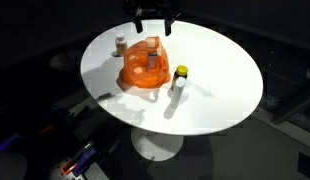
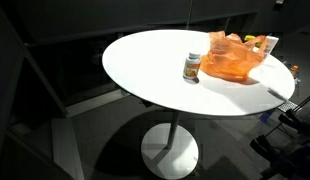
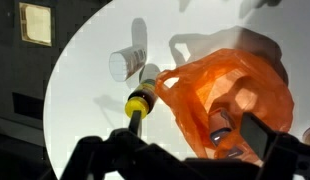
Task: Pick up the mentos container from the orange plastic bag and put it on the table
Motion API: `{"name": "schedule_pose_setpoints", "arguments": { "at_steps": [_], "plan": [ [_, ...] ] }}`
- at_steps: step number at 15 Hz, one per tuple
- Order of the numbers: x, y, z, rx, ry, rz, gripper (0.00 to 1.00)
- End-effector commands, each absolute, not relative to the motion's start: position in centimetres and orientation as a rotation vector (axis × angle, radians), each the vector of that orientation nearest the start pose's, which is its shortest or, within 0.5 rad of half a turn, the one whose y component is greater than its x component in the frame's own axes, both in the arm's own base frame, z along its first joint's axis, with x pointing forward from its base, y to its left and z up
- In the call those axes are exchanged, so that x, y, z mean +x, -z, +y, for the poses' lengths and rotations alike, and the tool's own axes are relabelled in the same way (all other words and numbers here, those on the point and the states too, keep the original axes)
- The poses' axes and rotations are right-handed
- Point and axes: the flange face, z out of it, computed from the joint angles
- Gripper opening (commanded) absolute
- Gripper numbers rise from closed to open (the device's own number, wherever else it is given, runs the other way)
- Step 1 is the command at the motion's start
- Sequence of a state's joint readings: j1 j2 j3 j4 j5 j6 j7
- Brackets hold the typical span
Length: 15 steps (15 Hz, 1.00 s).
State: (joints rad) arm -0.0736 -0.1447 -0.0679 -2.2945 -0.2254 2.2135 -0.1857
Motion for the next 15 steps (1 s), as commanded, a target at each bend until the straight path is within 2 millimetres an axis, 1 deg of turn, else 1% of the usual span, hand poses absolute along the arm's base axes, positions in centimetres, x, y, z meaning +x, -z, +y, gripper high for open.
{"name": "schedule_pose_setpoints", "arguments": {
  "at_steps": [1, 2, 7, 8, 11, 15],
  "plan": [
    [49.7, -41.6, -7.9, -3.311, 0.055, -0.295, 1.0],
    [49.9, -41.4, -8.0, -3.311, 0.051, -0.295, 1.0],
    [49.9, -41.1, -7.9, -3.31, 0.04, -0.297, 1.0],
    [49.9, -40.9, -8.2, -3.316, 0.045, -0.275, 1.0],
    [50.4, -39.8, -8.6, -3.29, 0.063, -0.323, 1.0],
    [51.8, -37.4, -9.1, -3.257, 0.095, -0.373, 1.0]
  ]
}}
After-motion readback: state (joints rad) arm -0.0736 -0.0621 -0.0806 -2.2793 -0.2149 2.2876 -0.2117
